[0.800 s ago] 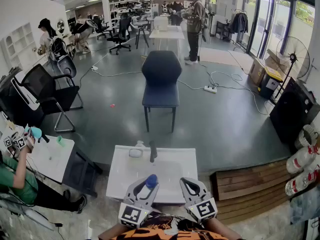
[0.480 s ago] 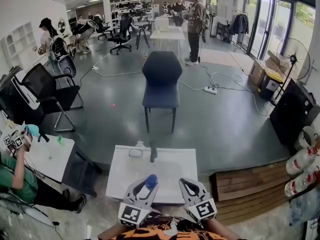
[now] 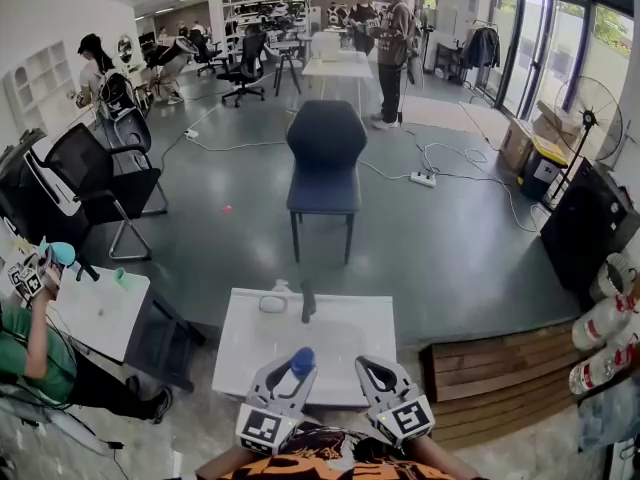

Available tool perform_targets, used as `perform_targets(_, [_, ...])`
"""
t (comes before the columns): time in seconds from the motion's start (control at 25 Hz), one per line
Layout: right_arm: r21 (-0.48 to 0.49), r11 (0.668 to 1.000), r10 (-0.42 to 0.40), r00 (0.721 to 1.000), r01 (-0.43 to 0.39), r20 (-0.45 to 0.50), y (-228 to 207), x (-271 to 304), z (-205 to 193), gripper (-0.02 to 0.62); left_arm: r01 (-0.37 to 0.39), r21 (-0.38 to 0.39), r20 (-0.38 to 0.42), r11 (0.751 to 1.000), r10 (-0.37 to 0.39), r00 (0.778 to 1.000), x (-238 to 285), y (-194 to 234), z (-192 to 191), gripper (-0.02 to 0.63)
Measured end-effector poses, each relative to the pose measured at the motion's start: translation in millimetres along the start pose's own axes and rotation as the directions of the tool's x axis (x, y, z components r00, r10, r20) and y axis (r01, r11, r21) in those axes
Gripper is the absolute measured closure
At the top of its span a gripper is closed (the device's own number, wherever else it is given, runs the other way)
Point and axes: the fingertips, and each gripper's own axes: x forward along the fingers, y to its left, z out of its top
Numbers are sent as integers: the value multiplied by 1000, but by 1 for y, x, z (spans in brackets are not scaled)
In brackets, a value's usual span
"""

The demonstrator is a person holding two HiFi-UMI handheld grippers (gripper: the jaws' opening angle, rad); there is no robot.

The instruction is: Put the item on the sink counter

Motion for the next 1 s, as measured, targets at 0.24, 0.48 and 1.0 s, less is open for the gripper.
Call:
perform_targets(0.24, [5, 1000, -8, 1000, 8, -31, -3, 0, -8, 581, -8, 3, 2, 1000, 8, 1000, 0, 2, 0, 446])
perform_targets(0.48, [23, 1000, -20, 999, 21, -29, -6, 1, -8, 581, -11, 6, 2, 1000, 11, 1000, 0, 5, 1, 446])
perform_targets(1.0, [30, 1000, -3, 999, 4, -35, -21, 4, -13, 581, -24, 3, -11, 1000, 24, 1000, 14, 5, 0, 446])
